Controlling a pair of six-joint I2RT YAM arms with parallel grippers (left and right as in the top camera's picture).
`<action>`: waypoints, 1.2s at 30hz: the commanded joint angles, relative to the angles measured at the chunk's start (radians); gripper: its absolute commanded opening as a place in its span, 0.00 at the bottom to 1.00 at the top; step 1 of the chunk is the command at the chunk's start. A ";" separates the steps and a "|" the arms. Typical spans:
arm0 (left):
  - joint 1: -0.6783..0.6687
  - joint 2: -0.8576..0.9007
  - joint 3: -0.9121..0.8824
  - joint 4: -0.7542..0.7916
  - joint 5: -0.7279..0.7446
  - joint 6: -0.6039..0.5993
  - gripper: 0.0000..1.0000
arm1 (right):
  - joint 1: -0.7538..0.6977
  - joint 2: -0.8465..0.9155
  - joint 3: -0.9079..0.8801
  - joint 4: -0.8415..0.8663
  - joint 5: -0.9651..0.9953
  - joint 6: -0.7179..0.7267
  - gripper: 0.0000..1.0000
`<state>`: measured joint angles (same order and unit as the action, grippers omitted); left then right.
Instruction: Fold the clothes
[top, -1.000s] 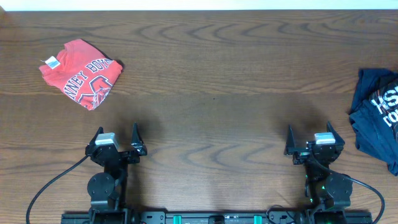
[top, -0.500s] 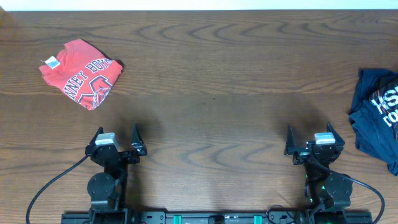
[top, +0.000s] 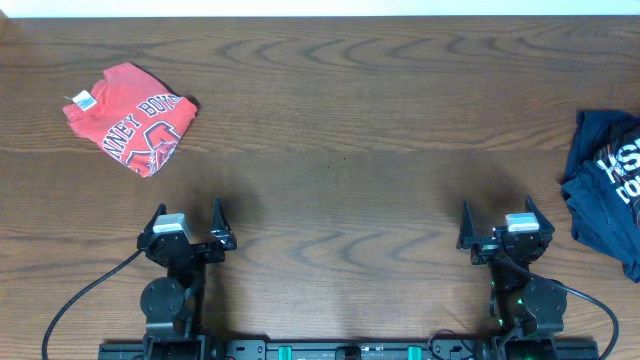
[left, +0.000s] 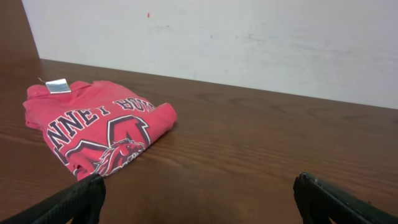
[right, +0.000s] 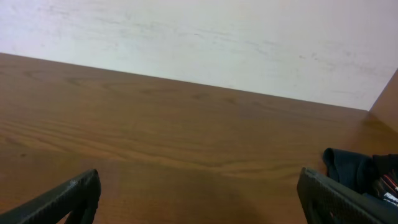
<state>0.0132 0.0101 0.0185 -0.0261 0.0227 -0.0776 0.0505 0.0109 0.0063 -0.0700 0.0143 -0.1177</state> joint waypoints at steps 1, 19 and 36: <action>0.005 -0.006 -0.014 -0.042 -0.016 0.006 0.98 | -0.005 -0.004 -0.001 -0.005 -0.007 -0.011 0.99; 0.005 -0.006 -0.014 -0.040 -0.016 0.006 0.98 | -0.005 -0.004 -0.001 0.009 -0.019 -0.010 0.99; 0.005 -0.003 0.050 -0.040 0.045 -0.062 0.98 | -0.005 0.023 0.071 0.031 -0.039 0.080 0.99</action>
<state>0.0132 0.0101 0.0330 -0.0502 0.0536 -0.1307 0.0505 0.0154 0.0162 -0.0315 -0.0669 -0.0654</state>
